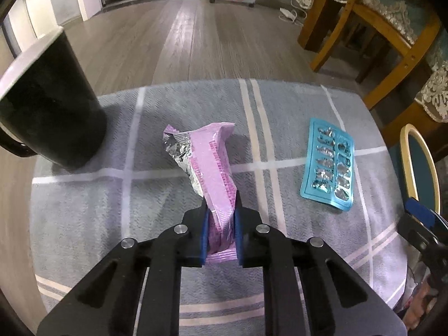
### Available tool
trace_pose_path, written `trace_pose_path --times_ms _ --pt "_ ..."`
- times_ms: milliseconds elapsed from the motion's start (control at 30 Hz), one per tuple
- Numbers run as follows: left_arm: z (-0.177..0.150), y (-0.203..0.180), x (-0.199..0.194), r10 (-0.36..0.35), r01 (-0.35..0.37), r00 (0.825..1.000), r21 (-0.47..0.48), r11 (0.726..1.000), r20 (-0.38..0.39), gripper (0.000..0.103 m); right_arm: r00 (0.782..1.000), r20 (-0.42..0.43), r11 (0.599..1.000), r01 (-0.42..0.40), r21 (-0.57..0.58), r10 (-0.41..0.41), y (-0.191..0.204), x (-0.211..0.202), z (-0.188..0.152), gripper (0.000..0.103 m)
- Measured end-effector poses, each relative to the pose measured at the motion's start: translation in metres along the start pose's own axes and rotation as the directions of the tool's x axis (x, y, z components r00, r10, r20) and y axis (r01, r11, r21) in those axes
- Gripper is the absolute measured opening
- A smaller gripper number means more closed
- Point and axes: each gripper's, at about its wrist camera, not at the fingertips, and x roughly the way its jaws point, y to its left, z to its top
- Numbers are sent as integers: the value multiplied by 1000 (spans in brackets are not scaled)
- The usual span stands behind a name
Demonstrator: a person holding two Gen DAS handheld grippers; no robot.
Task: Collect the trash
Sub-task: 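Grasp the teal blister pack with the right gripper while the left holds the wrapper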
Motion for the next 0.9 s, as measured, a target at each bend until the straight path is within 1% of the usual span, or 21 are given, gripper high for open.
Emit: trace_pose_path --times_ms 167,267,400,467,600,767,833,900 --pt "-2 12 -16 15 -15 999 -10 1000 52 13 998 -21 997 60 50 -59 19 31 13 89" --pt "-2 16 -17 15 -15 998 -16 1000 59 13 995 -61 991 83 106 -77 28 54 19 90" --pt "-4 20 -16 12 -11 998 -18 1000 61 13 991 -79 987 115 111 -106 42 71 26 96" --pt "-3 20 -13 7 -5 998 -26 1000 56 13 989 -84 988 130 87 -123 51 78 29 96" --pt "-5 21 -8 4 -2 999 -39 999 36 13 982 -89 986 167 -1 -166 72 92 38 98" --pt "-7 25 -6 -1 2 1000 -44 999 27 13 968 -66 964 231 -130 -241 93 103 37 97" --pt "-8 25 -7 -2 3 1000 -43 999 26 13 970 -43 960 229 -164 -239 97 103 35 96" --pt "-7 23 -7 -3 4 1000 -42 999 27 13 974 -23 959 218 -181 -226 97 100 31 89"
